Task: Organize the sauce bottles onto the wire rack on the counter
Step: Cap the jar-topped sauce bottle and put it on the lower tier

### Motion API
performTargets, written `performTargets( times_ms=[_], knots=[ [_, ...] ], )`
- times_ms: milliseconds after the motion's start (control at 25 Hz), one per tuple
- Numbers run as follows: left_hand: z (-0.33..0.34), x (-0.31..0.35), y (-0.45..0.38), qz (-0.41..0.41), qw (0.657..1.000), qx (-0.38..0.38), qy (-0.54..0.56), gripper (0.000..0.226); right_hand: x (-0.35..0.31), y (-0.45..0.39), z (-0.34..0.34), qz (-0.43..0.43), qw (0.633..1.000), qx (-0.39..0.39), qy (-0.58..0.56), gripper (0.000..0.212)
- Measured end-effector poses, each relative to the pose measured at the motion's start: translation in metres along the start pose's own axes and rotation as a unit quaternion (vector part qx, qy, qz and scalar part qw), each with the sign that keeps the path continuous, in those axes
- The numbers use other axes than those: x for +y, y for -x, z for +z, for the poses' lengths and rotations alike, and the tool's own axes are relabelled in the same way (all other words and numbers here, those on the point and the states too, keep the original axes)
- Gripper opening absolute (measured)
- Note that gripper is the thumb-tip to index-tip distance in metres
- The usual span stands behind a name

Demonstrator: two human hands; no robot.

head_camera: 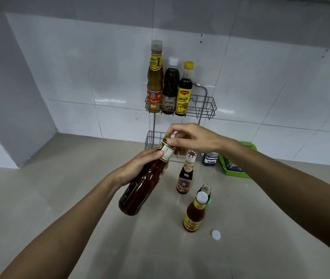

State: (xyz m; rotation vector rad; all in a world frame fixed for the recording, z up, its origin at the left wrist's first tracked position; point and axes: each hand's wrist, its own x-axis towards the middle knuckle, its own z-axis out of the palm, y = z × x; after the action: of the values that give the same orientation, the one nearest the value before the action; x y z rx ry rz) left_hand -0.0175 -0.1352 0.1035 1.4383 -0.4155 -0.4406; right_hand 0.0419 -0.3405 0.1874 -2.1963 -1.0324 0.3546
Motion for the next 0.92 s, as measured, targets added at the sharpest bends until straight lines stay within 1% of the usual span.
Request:
performTargets(
  times_ms=[80, 120, 160, 240, 280, 360, 400, 440, 480, 520, 560, 600, 680, 720, 760, 800, 840, 920],
  knots=[
    [0.002, 0.010, -0.003, -0.009, 0.998, -0.059, 0.035, 0.039, -0.003, 0.003, 0.006, -0.021, 0.997, 0.053, -0.044, 0.028],
    [0.003, 0.014, -0.005, -0.005, 0.997, -0.070, 0.027, 0.038, -0.004, 0.003, 0.007, -0.023, 0.995, 0.071, -0.073, 0.028],
    [0.004, 0.017, -0.008, -0.001, 0.998, -0.064, 0.006, 0.036, -0.003, 0.003, 0.007, -0.015, 0.992, 0.083, -0.093, 0.030],
    [0.003, 0.015, -0.013, 0.012, 0.998, -0.015, -0.058, 0.031, 0.004, 0.000, 0.007, 0.035, 0.990, 0.100, -0.095, 0.037],
    [0.003, 0.011, -0.015, 0.019, 0.995, 0.015, -0.096, 0.028, 0.009, -0.002, 0.008, 0.071, 0.988, 0.109, -0.077, 0.042],
    [0.002, 0.000, -0.019, 0.028, 0.983, 0.061, -0.168, 0.032, 0.020, -0.005, 0.017, 0.134, 0.982, 0.129, -0.032, 0.044],
    [0.004, -0.005, -0.021, 0.032, 0.978, 0.074, -0.192, 0.033, 0.024, -0.006, 0.022, 0.145, 0.979, 0.143, -0.022, 0.042],
    [0.005, -0.007, -0.021, 0.034, 0.976, 0.078, -0.201, 0.029, 0.027, -0.005, 0.025, 0.139, 0.977, 0.159, -0.023, 0.040],
    [0.007, -0.006, -0.021, 0.033, 0.978, 0.074, -0.192, 0.025, 0.028, -0.003, 0.027, 0.118, 0.977, 0.175, -0.034, 0.038],
    [0.008, -0.003, -0.020, 0.026, 0.985, 0.058, -0.162, 0.023, 0.027, 0.000, 0.029, 0.084, 0.978, 0.186, -0.051, 0.037],
    [0.010, 0.001, -0.019, 0.012, 0.993, 0.029, -0.114, 0.026, 0.024, 0.003, 0.030, 0.040, 0.978, 0.193, -0.071, 0.034],
    [0.011, 0.007, -0.018, -0.005, 0.998, -0.011, -0.061, 0.030, 0.020, 0.006, 0.030, -0.008, 0.976, 0.196, -0.090, 0.030],
    [0.013, 0.014, -0.017, -0.025, 0.996, -0.089, 0.020, 0.042, 0.011, 0.008, 0.027, -0.090, 0.969, 0.204, -0.107, 0.023],
    [0.014, 0.017, -0.016, -0.028, 0.992, -0.112, 0.044, 0.048, 0.008, 0.008, 0.026, -0.116, 0.965, 0.211, -0.102, 0.021],
    [0.016, 0.019, -0.017, -0.029, 0.991, -0.116, 0.055, 0.053, 0.007, 0.007, 0.024, -0.127, 0.963, 0.219, -0.088, 0.019],
    [0.017, 0.020, -0.017, -0.025, 0.993, -0.103, 0.048, 0.053, 0.006, 0.005, 0.022, -0.120, 0.964, 0.227, -0.066, 0.016],
    [0.018, 0.021, -0.018, -0.015, 0.997, -0.069, 0.018, 0.049, 0.007, 0.003, 0.021, -0.096, 0.967, 0.234, -0.040, 0.015],
    [0.019, 0.019, -0.022, 0.013, 0.996, 0.026, -0.089, 0.034, 0.011, 0.000, 0.022, -0.009, 0.970, 0.243, 0.013, 0.016]
  ],
)
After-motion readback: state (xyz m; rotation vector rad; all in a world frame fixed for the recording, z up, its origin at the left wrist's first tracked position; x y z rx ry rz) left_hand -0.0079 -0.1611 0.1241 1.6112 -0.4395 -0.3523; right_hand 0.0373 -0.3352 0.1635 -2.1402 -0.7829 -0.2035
